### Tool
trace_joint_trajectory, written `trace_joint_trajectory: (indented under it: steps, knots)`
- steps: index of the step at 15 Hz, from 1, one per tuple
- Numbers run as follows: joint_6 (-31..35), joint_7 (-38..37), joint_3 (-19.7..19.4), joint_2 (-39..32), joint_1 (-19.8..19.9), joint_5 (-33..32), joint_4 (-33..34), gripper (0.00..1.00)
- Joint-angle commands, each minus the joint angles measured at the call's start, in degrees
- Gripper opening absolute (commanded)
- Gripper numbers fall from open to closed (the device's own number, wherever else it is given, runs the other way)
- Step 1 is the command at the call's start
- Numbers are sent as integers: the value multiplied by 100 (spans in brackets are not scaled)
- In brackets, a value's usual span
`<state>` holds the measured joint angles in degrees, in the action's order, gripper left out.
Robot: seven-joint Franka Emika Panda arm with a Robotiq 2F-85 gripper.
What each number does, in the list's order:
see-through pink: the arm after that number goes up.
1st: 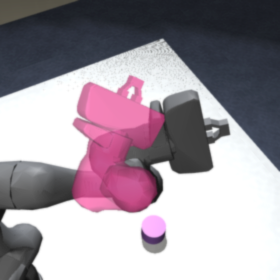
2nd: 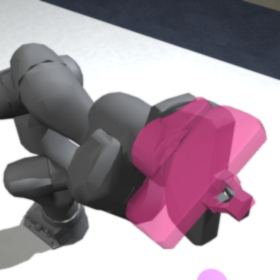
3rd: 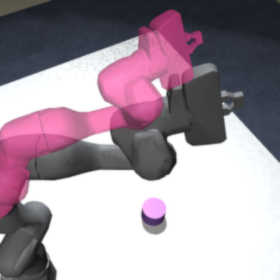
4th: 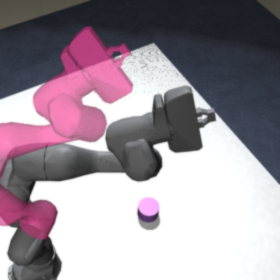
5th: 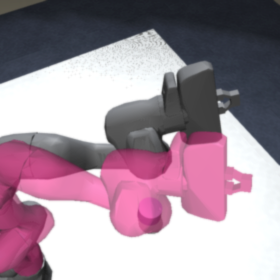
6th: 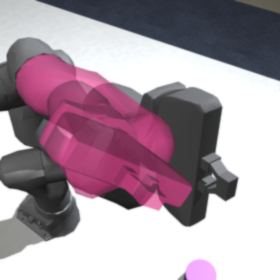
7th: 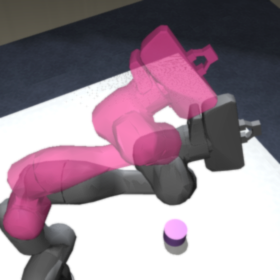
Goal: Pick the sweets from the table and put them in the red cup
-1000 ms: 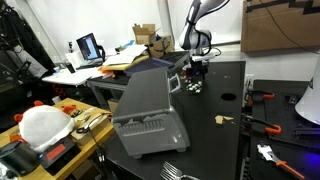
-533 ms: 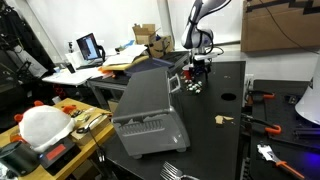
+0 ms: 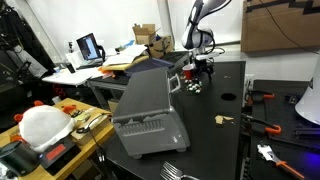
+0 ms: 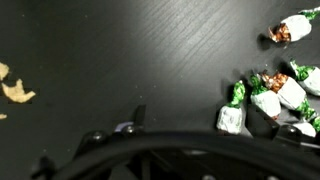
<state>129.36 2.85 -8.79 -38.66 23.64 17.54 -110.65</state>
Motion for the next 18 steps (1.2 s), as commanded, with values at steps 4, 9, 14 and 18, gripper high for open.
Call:
trace_joint_trajectory:
  steps: [4,9,14,18]
  knots:
    - [-389,-41,-34,81,-101,-85,-97,85]
    - [8,-62,29,159,-140,95,-254,100]
    - [438,-67,89,237,-208,270,-457,100]
    - [919,-86,153,291,-230,440,-601,100]
